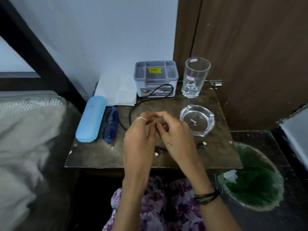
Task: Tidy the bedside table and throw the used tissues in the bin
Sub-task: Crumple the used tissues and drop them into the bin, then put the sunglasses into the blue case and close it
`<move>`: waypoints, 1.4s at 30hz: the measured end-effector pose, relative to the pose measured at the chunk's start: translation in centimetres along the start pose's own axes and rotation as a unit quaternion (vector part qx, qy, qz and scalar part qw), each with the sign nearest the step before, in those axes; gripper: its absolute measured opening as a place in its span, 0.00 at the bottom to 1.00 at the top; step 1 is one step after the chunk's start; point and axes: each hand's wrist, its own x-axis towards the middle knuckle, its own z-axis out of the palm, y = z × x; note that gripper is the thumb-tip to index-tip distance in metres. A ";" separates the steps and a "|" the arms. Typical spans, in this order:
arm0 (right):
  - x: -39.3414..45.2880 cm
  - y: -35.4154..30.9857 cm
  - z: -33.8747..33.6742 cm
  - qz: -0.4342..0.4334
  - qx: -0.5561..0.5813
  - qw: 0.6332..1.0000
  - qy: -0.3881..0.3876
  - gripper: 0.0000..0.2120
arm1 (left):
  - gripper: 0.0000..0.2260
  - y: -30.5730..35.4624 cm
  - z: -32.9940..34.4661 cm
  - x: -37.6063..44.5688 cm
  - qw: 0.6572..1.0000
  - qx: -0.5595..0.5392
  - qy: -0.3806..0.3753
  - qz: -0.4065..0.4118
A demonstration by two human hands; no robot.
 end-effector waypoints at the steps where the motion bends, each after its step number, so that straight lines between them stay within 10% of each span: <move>1: 0.9 -0.5 1.1 -0.024 -0.007 0.999 -0.025 0.10 | 0.10 -1.0 -0.8 0.6 1.000 0.012 0.019 -0.009; 10: 11.7 -4.3 8.6 -0.277 -0.155 0.928 -0.194 0.12 | 0.15 -8.4 -6.9 3.9 0.977 0.168 0.124 -0.028; 21: 16.4 -7.2 14.1 -0.509 -0.355 0.719 -0.313 0.22 | 0.25 -12.3 -7.2 3.9 0.950 0.254 0.156 -0.098; 28: 16.3 -8.2 12.9 -0.505 -0.356 0.733 -0.285 0.22 | 0.24 -12.1 -9.3 4.2 0.973 0.173 0.138 -0.070; 42: 4.9 -0.8 -3.4 -0.220 -0.286 0.925 -0.124 0.32 | 0.26 -5.1 -7.4 4.2 0.970 0.095 -0.146 0.172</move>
